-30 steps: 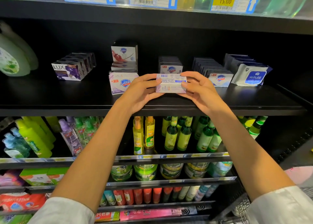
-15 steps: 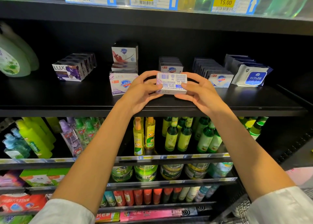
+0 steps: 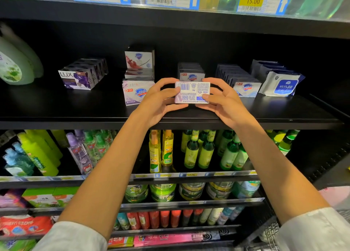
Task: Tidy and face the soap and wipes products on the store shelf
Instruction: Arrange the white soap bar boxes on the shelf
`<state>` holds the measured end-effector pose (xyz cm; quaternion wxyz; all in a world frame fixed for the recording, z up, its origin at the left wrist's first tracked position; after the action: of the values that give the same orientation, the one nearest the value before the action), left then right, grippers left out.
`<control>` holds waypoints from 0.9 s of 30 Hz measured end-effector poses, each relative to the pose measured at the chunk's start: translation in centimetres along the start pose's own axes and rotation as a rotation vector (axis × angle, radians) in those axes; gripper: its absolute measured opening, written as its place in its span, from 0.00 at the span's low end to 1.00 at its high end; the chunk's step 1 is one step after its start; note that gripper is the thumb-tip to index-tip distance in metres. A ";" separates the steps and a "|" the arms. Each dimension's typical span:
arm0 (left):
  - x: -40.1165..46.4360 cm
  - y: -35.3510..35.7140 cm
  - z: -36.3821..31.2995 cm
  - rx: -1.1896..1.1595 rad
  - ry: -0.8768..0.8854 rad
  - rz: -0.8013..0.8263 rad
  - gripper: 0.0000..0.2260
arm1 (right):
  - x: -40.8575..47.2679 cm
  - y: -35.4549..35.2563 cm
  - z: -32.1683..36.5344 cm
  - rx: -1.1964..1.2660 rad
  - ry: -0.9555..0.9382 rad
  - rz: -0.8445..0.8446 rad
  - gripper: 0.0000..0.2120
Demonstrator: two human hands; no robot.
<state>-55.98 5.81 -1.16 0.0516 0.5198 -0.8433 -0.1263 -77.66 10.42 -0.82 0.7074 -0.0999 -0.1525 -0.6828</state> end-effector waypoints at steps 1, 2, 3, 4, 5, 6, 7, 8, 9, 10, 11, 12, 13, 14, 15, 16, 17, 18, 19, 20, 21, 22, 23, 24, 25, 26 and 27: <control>0.0 0.0 0.0 0.000 0.004 0.000 0.17 | 0.0 0.0 0.0 0.003 0.004 -0.005 0.23; 0.0 0.0 -0.1 -0.002 0.008 0.000 0.17 | 0.0 0.1 0.1 0.008 0.010 -0.013 0.22; -0.1 0.0 -0.1 -0.006 0.012 0.000 0.17 | -0.1 0.2 0.1 0.012 0.016 -0.023 0.20; -0.1 0.0 -0.1 -0.008 0.017 0.001 0.18 | -0.1 0.4 0.2 0.014 0.018 -0.033 0.18; -0.1 -0.1 -0.1 -0.009 0.023 0.003 0.18 | -0.1 0.5 0.3 0.017 0.017 -0.047 0.17; -0.1 -0.1 -0.2 -0.009 0.030 0.007 0.18 | -0.1 0.6 0.5 0.026 0.015 -0.061 0.16; -0.2 -0.1 -0.2 -0.008 0.036 0.011 0.19 | -0.1 0.7 0.6 0.044 0.017 -0.076 0.17; -0.2 -0.1 -0.2 -0.005 0.042 0.018 0.20 | -0.1 0.7 0.7 0.066 0.029 -0.090 0.18; -0.2 0.0 -0.2 -0.002 0.047 0.026 0.20 | -0.1 0.8 0.8 0.086 0.047 -0.101 0.20; -0.3 0.0 -0.2 0.001 0.052 0.034 0.20 | -0.1 0.9 0.8 0.098 0.066 -0.109 0.21; -0.3 0.0 -0.2 0.003 0.057 0.040 0.21 | -0.1 0.9 0.9 0.104 0.081 -0.111 0.21; -0.4 0.0 -0.2 0.003 0.061 0.046 0.21 | -0.1 0.9 0.9 0.102 0.090 -0.107 0.21; -0.4 0.0 -0.2 0.003 0.064 0.051 0.21 | -0.1 1.0 0.8 0.095 0.095 -0.100 0.21; -0.4 0.0 -0.3 0.003 0.066 0.055 0.21 | -0.1 1.0 0.8 0.080 0.094 -0.091 0.21; -0.4 0.0 -0.3 0.004 0.068 0.058 0.21 | -0.1 1.0 0.8 0.064 0.084 -0.081 0.20; -0.4 -0.1 -0.3 0.005 0.069 0.061 0.21 | -0.1 1.0 0.8 0.047 0.068 -0.070 0.19; -0.5 -0.1 -0.3 0.005 0.070 0.063 0.21 | -0.1 0.9 0.8 0.035 0.053 -0.064 0.18; -0.5 -0.1 -0.3 -0.001 0.070 0.067 0.21 | -0.1 0.7 0.7 0.030 0.044 -0.062 0.18; -0.5 -0.2 -0.2 -0.010 0.069 0.069 0.21 | -0.1 0.6 0.5 0.028 0.041 -0.059 0.17; -0.5 -0.2 -0.3 -0.021 0.066 0.068 0.21 | 0.0 0.5 0.5 0.026 0.040 -0.056 0.17; -0.5 -0.2 -0.2 -0.031 0.062 0.063 0.21 | 0.0 0.5 0.4 0.026 0.038 -0.053 0.17; -0.5 -0.2 -0.2 -0.041 0.057 0.053 0.21 | 0.0 0.5 0.4 0.030 0.035 -0.054 0.16; -0.5 -0.2 -0.2 -0.052 0.049 0.042 0.21 | 0.0 0.5 0.4 0.035 0.034 -0.061 0.16; -0.4 -0.2 -0.2 -0.064 0.039 0.032 0.21 | 0.0 0.4 0.3 0.043 0.035 -0.071 0.16; -0.4 -0.1 -0.2 -0.074 0.027 0.024 0.20 | 0.0 0.4 0.3 0.047 0.034 -0.079 0.16; -0.3 -0.1 -0.2 -0.080 0.014 0.017 0.19 | 0.0 0.4 0.3 0.048 0.033 -0.084 0.16; -0.3 0.0 -0.2 -0.079 0.001 0.007 0.19 | 0.0 0.3 0.3 0.045 0.031 -0.085 0.16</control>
<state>-55.83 6.02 -0.99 0.0729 0.5145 -0.8395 -0.1588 -77.39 10.51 -0.48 0.6820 -0.0667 -0.1609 -0.7103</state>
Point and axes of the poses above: each hand's wrist, its own x-axis towards the middle knuckle, its own y-axis out of the palm, z = x × y, the point moved 3 cm from there along x, towards the middle knuckle, and after that the axes turned 8 degrees about -y, right-handed, at the moved point
